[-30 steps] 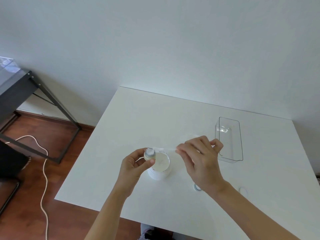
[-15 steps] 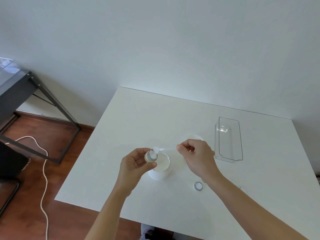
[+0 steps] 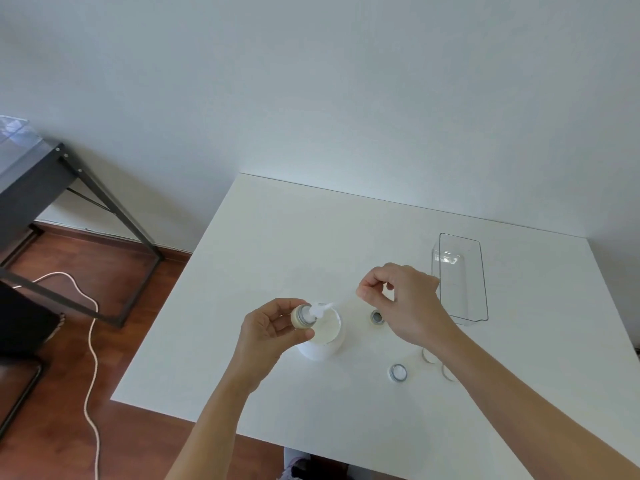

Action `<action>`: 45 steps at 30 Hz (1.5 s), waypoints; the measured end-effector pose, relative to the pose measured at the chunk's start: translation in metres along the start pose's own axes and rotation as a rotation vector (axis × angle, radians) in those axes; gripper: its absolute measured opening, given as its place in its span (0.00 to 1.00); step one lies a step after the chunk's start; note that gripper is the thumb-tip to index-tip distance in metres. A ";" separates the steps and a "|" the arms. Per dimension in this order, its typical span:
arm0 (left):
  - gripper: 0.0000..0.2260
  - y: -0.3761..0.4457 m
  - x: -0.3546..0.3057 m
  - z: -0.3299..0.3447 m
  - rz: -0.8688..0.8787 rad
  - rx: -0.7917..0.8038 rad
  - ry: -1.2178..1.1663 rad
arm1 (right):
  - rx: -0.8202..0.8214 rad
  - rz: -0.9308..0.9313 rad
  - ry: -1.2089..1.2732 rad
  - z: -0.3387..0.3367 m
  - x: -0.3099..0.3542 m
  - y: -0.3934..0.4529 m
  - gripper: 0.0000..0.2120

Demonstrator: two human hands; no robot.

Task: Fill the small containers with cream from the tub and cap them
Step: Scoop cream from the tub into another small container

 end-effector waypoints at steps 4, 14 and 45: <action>0.19 0.001 0.000 0.000 -0.003 -0.006 -0.018 | -0.019 0.043 0.047 -0.003 -0.006 0.001 0.12; 0.18 0.003 0.000 0.004 0.041 -0.106 -0.029 | 0.001 0.087 0.084 0.015 -0.012 0.000 0.11; 0.15 0.036 0.042 0.110 -0.172 0.151 0.234 | -0.290 0.518 1.089 -0.002 -0.143 -0.092 0.06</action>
Point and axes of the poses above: each hand's wrist, its own y-axis towards the middle knuckle, its own z-axis out of the palm, x = y × z, the point moved 5 cm from there along y, towards the middle knuckle, and after that the axes turned 14 degrees about x, right-handed, at the moved point
